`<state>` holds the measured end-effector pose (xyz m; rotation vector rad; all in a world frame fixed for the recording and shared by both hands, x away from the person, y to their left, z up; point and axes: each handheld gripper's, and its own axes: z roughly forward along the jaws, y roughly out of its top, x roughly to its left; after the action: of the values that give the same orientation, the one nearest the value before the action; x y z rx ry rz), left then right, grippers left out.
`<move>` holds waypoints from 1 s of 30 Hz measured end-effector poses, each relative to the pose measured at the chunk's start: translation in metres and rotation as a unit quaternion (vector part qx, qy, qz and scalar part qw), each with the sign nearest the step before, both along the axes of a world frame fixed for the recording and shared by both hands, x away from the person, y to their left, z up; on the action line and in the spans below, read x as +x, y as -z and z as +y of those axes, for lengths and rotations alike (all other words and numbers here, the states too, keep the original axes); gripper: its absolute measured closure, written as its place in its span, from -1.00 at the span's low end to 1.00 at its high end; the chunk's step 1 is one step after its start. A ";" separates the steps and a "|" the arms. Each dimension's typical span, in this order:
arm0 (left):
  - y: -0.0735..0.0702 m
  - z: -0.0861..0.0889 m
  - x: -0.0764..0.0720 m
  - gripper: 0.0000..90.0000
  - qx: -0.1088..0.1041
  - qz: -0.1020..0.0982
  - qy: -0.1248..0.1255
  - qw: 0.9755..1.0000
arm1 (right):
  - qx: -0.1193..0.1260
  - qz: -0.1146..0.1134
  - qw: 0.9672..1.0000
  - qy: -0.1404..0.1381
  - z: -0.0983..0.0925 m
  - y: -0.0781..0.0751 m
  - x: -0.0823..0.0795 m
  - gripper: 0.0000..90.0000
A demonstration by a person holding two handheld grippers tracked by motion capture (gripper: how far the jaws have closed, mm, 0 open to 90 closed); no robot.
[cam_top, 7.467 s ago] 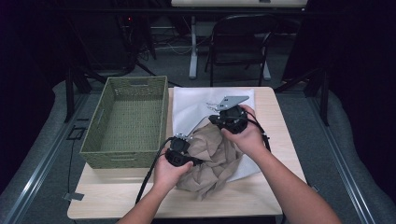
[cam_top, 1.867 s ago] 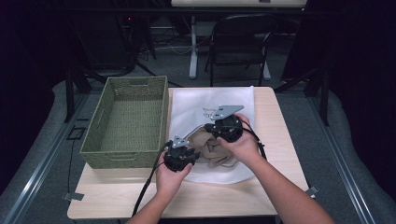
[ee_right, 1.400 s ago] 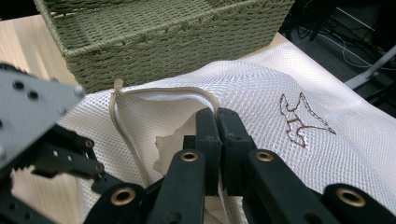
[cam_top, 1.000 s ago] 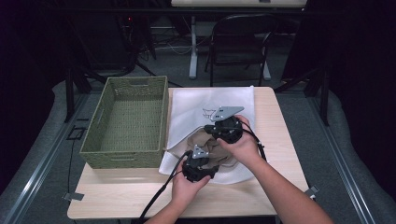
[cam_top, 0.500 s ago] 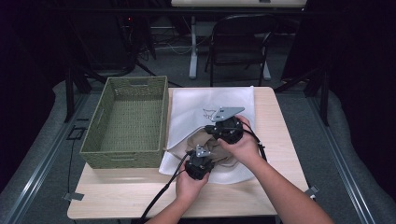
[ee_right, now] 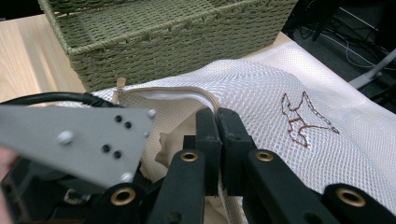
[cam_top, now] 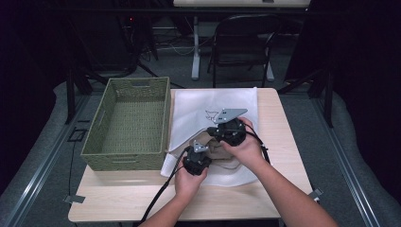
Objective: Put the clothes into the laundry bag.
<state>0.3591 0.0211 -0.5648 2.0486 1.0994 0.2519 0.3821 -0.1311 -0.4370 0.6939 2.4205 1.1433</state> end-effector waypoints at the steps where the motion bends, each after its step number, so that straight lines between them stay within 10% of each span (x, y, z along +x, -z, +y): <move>1: 0.000 0.001 0.003 0.97 -0.003 -0.004 -0.004 1.000 | -0.001 0.000 1.000 0.000 0.000 0.000 0.000 0.95; 13: -0.002 0.004 0.018 0.96 0.004 -0.008 -0.016 1.000 | -0.002 0.001 1.000 0.001 -0.001 -0.001 0.000 0.95; 30: -0.017 0.016 -0.012 0.60 -0.015 -0.010 0.024 1.000 | -0.002 0.000 1.000 0.003 -0.002 -0.001 0.001 0.95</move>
<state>0.3476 0.0376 -0.5483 2.0385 1.0359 0.2296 0.3830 -0.1333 -0.4362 0.6989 2.4197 1.1354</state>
